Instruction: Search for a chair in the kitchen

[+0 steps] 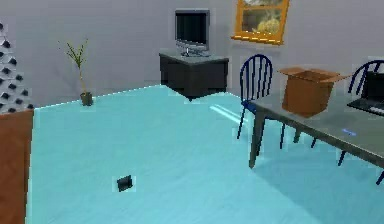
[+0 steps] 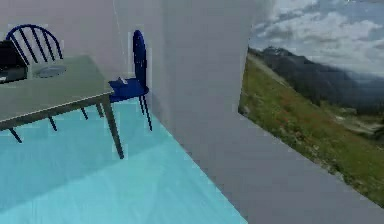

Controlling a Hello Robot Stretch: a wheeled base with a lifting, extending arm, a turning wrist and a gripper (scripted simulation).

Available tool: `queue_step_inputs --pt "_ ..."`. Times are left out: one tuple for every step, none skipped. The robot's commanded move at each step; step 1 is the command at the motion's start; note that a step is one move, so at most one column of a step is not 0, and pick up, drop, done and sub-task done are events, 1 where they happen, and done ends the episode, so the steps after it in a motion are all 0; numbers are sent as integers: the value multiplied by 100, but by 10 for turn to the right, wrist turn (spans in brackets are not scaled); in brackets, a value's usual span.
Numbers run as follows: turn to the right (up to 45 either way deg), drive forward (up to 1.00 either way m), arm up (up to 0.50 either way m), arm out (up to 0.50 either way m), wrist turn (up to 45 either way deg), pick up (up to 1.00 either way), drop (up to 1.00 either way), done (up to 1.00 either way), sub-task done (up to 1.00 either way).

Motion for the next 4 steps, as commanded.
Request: queue_step_inputs --pt "0 100 0 0 0 0 0 0 0" --pt "0 50 0 0 0 0 0 0 0" --pt "-450 0 0 0 0 0 0 0 0" --pt "-90 0 0 0 0 0 0 0 0"
